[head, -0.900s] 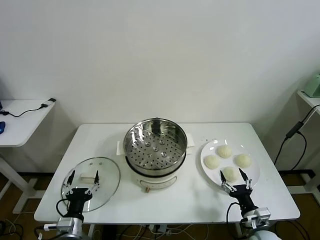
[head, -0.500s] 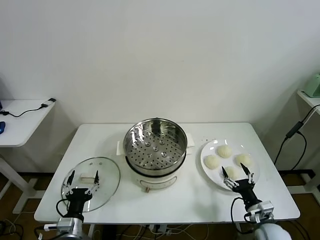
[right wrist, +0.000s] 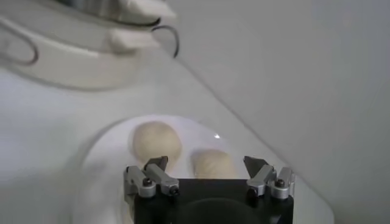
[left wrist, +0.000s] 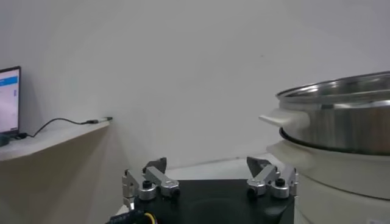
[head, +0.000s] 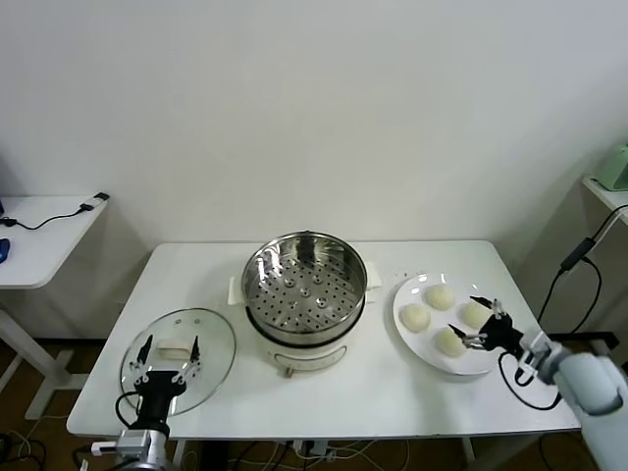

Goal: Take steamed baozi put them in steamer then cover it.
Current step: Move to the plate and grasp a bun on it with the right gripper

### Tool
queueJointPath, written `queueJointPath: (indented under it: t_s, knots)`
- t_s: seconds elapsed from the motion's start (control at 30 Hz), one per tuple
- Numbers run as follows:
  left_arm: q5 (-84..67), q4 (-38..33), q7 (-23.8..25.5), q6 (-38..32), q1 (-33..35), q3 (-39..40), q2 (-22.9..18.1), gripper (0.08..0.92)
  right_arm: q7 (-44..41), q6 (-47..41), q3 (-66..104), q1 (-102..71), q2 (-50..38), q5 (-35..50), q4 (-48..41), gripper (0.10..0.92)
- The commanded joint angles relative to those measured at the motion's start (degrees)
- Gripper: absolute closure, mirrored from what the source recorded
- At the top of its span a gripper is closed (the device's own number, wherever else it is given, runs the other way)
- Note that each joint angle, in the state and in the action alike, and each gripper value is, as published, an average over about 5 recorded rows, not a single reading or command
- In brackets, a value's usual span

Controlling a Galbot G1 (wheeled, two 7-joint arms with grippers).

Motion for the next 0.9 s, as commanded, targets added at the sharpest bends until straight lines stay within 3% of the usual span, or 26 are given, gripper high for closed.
queueJointPath:
  t_s: [0.03, 0.43, 0.9]
  knots:
    - [0.04, -0.42, 0.16, -0.48, 0.92, 0.48, -0.27, 0.177, -17.62, 2.54, -30.1, 33.7, -8.85, -7.83, -16.96, 0.203]
    - [-0.02, -1.08, 0.17, -0.21, 1.47, 0.43, 0.16, 0.177, -22.5, 9.24, -50.29, 55.27, 7.89, -12.51, -39.21, 0.203]
    - [-0.54, -0.89, 0.23, 0.18, 1.32, -0.97, 1.32, 0.177, -22.39, 13.21, -48.09, 55.78, 23.99, -19.47, -56.64, 0.203]
